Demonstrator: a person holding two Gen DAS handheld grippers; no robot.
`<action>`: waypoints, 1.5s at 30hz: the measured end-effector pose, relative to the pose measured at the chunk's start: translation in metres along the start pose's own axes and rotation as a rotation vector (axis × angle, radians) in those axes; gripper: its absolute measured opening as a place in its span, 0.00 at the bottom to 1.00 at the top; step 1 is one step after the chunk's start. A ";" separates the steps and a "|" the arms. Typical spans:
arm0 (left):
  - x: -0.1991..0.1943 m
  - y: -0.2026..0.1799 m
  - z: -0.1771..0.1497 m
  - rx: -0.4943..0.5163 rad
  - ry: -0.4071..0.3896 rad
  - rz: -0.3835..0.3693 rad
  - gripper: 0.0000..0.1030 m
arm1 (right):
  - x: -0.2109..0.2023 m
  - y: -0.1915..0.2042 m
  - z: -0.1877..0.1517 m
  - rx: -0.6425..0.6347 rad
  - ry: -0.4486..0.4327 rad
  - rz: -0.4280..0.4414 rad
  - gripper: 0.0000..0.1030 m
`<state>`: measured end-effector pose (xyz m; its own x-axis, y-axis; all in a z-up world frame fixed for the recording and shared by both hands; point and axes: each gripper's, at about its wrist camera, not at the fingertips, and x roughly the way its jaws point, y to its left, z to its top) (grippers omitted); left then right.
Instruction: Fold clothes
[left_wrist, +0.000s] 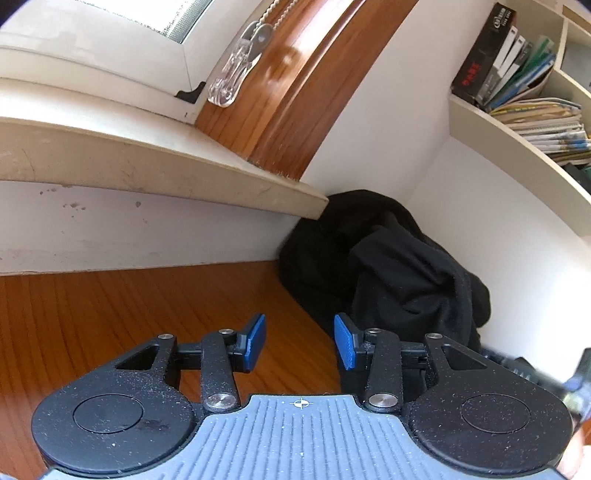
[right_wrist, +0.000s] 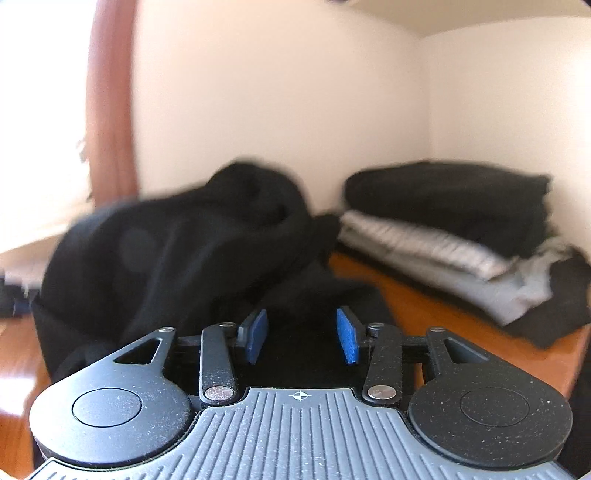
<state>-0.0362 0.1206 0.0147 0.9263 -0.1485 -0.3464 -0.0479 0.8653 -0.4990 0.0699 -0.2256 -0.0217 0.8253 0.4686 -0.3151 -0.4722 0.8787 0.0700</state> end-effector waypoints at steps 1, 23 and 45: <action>0.001 0.000 0.000 -0.002 0.004 0.001 0.43 | 0.000 0.004 0.009 -0.014 0.001 -0.003 0.42; 0.001 0.000 -0.004 -0.003 0.037 0.020 0.51 | 0.056 0.151 0.075 -0.298 0.166 0.076 0.62; 0.005 0.000 -0.006 0.007 0.054 0.025 0.52 | 0.008 -0.034 0.103 -0.202 0.111 -0.210 0.14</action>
<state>-0.0334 0.1169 0.0078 0.9030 -0.1520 -0.4017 -0.0683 0.8726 -0.4837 0.1244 -0.2426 0.0709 0.8780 0.2560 -0.4045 -0.3558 0.9143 -0.1936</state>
